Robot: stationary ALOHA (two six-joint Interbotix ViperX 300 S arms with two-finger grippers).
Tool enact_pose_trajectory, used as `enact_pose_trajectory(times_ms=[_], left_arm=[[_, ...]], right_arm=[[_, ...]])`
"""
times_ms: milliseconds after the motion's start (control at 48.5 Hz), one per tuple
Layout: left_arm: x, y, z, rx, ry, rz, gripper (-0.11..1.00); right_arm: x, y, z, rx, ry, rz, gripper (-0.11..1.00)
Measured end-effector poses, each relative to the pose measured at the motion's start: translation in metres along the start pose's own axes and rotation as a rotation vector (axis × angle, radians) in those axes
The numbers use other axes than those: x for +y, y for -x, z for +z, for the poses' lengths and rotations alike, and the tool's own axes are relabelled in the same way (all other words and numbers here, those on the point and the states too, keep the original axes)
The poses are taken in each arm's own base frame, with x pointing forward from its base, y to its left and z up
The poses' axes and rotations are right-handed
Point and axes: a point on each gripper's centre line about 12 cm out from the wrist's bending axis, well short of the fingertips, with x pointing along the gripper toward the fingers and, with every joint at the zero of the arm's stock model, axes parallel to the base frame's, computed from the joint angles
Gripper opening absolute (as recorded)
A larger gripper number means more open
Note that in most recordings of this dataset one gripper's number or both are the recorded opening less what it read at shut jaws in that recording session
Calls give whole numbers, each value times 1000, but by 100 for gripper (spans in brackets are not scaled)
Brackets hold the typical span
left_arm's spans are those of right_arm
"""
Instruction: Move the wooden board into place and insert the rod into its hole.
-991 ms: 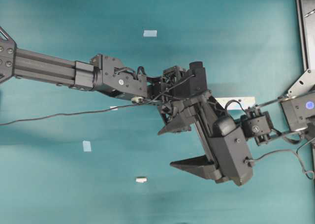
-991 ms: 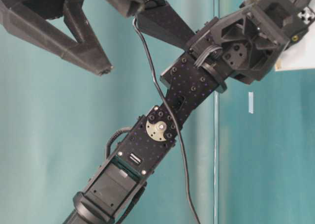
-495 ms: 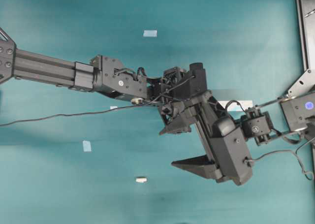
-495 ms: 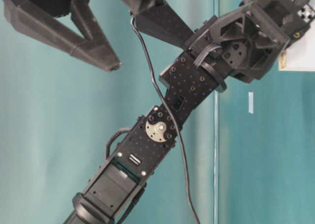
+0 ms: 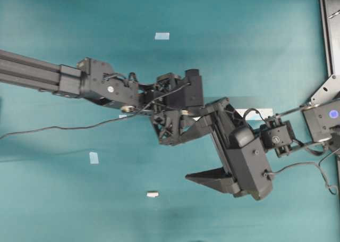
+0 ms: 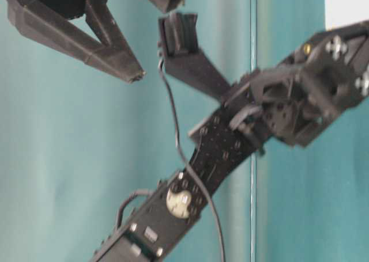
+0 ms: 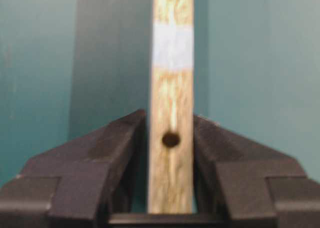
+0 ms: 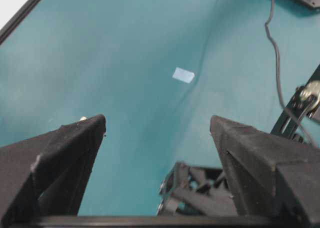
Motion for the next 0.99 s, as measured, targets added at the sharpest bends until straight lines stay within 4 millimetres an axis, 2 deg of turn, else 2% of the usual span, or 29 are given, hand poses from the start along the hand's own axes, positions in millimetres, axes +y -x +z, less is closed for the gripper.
enact_pose_trajectory(times_ms=[248,495,619,825,991], left_arm=[[-3,17,-9,-27,-4,-3,35],[-8,18,-18,-100,-11,-9,35],[-16,14,-21,-166,-26,-21,35],[-15,-2,-36,-215,-27,-17,35],[-14,-6,-41,-223,-50,-13,35]], right_arm=[[0,0,-3,9,2,1,99],[1,-2,-8,29,0,2,99],[1,-5,-13,67,-19,4,99],[2,-14,-14,161,-94,0,98],[6,-29,-16,272,-171,-6,98]])
